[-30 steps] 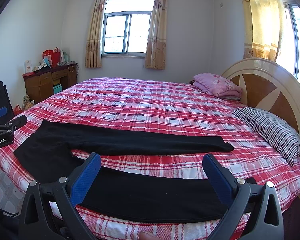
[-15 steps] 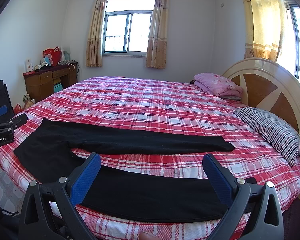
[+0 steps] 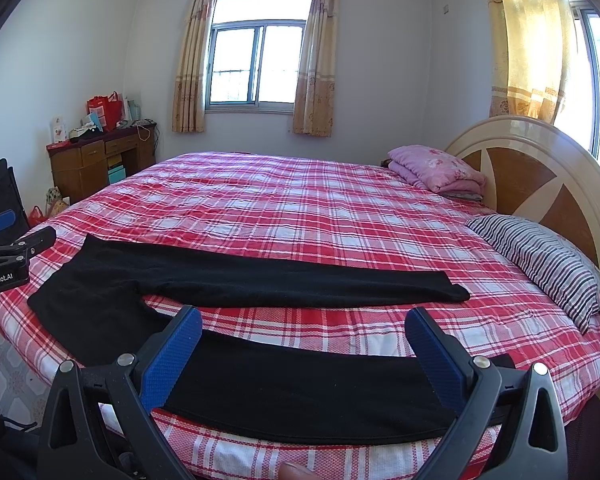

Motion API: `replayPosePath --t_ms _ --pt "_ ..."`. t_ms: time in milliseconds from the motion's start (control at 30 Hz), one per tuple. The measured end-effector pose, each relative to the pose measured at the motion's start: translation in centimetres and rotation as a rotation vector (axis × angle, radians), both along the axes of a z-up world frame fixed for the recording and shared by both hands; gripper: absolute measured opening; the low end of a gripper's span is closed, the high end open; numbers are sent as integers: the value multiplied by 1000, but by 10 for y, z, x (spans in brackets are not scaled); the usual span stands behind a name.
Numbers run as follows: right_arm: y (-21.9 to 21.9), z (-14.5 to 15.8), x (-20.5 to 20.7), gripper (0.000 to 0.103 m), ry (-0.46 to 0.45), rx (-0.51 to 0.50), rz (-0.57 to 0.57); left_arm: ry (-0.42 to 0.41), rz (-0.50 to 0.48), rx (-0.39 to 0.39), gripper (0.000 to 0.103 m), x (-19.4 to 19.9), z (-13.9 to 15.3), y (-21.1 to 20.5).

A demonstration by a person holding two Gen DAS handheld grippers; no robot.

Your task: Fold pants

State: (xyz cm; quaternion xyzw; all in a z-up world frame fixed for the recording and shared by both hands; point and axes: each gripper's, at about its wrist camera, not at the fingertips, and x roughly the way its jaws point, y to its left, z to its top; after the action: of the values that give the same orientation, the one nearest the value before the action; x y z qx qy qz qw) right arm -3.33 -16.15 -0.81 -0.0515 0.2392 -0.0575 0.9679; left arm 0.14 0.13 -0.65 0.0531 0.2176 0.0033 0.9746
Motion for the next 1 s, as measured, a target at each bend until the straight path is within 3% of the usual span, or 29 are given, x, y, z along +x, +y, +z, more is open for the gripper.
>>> replayPosePath --t_ms 1000 --pt "-1 -7 5 102 12 -12 -3 17 7 4 103 5 -6 5"
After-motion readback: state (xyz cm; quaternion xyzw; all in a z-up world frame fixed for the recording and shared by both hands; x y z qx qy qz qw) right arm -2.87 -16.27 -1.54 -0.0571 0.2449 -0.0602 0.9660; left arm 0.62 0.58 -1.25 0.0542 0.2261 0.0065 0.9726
